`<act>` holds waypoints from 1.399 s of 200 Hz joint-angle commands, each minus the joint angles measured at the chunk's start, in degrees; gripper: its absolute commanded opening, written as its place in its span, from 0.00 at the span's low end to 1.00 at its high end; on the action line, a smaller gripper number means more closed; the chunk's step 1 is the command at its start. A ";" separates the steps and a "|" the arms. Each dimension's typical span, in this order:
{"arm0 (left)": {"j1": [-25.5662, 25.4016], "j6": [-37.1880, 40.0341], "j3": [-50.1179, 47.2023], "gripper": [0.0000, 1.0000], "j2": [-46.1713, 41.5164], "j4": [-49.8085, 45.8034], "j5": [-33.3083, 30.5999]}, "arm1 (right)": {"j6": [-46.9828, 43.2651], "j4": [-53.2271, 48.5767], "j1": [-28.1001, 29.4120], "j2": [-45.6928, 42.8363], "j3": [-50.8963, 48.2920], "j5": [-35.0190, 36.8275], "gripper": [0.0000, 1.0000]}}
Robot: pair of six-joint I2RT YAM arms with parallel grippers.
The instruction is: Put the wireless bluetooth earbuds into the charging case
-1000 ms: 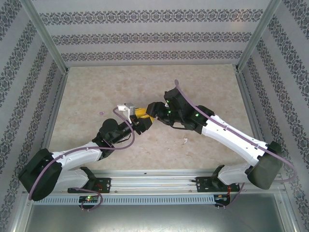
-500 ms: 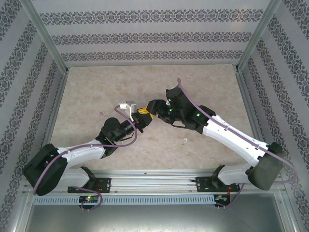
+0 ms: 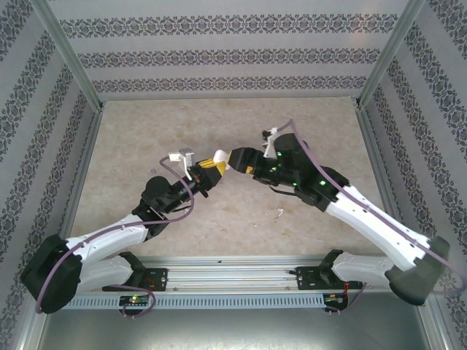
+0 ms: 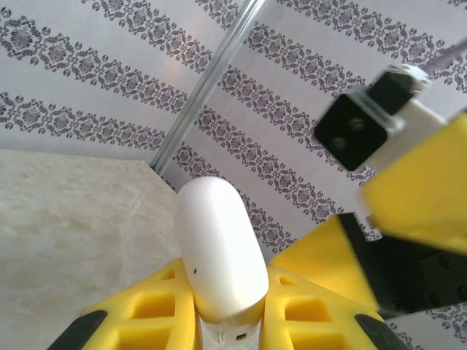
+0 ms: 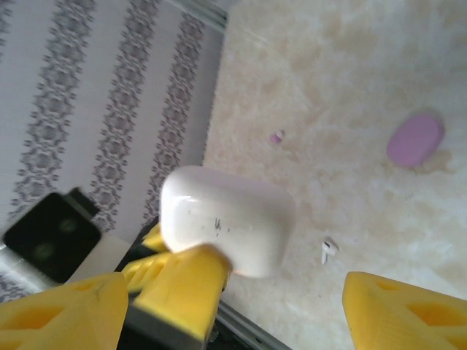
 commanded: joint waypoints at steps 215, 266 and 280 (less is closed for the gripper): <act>4.85 -23.46 11.26 0.02 1.45 3.92 23.87 | -1.90 32.20 -8.45 0.03 -9.76 -30.59 0.45; 5.32 -23.10 11.50 0.02 1.43 3.40 24.33 | -1.50 33.71 -8.78 2.21 -9.10 -32.33 0.27; 6.03 -22.94 10.81 0.04 0.81 2.77 24.33 | -2.55 32.82 -8.97 2.14 -8.86 -32.55 0.23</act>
